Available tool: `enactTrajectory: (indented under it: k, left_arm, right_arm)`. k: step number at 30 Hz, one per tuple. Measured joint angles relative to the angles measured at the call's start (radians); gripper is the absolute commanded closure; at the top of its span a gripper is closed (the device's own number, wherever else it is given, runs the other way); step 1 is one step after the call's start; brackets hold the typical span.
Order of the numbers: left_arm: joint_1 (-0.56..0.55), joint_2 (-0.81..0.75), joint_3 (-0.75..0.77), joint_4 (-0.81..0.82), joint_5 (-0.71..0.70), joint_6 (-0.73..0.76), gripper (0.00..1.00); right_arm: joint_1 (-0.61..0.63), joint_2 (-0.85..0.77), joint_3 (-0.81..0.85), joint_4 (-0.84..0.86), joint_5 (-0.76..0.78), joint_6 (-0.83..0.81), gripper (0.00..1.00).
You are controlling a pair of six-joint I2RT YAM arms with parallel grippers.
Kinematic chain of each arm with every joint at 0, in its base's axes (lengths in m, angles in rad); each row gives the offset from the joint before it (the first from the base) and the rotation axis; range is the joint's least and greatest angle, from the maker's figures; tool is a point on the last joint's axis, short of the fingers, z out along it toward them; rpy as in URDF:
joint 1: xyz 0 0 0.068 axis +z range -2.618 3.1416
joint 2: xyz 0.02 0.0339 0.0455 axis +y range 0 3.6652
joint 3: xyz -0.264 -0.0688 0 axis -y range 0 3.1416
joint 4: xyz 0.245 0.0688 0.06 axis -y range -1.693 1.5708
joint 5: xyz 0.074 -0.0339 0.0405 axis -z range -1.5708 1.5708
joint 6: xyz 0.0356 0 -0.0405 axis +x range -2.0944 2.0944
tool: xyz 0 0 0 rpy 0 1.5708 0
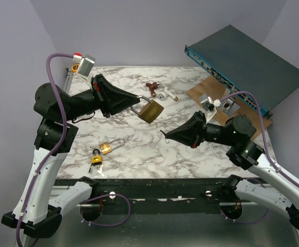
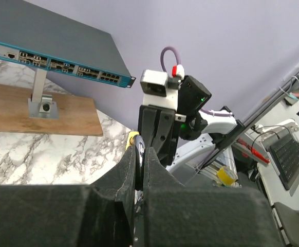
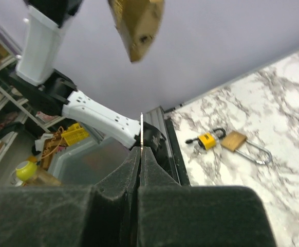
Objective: Lock with the key
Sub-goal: Place the lock at the center of the board.
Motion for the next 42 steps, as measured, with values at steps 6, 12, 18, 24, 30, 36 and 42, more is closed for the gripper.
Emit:
enactTrajectory:
  k: [6, 12, 18, 24, 30, 36, 42]
  left_arm:
    - [0.018, 0.006, -0.032, 0.007, -0.048, -0.009, 1.0]
    - [0.019, 0.065, -0.248, 0.121, -0.156, -0.077, 1.0]
    - [0.01, 0.306, -0.433, 0.261, -0.281, -0.165, 1.0]
    - [-0.053, 0.598, -0.45, 0.478, -0.361, -0.277, 1.0]
    - [-0.125, 0.915, -0.321, 0.642, -0.378, -0.396, 1.0]
    - [-0.172, 1.112, -0.153, 0.635, -0.391, -0.439, 1.0]
    - [-0.213, 1.216, 0.001, 0.571, -0.394, -0.446, 1.0]
  right_arm:
    - [0.0, -0.005, -0.06, -0.147, 0.178, -0.036, 0.99]
    - [-0.047, 0.152, -0.075, -0.247, 0.428, 0.006, 0.99]
    - [-0.294, 0.257, -0.232, -0.205, 0.531, 0.13, 0.99]
    - [-0.39, 0.307, -0.415, -0.02, 0.624, 0.257, 0.99]
    - [-0.497, 0.472, -0.564, 0.254, 0.617, 0.383, 0.99]
    - [-0.576, 0.533, -0.584, 0.369, 0.592, 0.418, 0.99]
    - [-0.611, 0.552, -0.545, 0.373, 0.591, 0.408, 0.99]
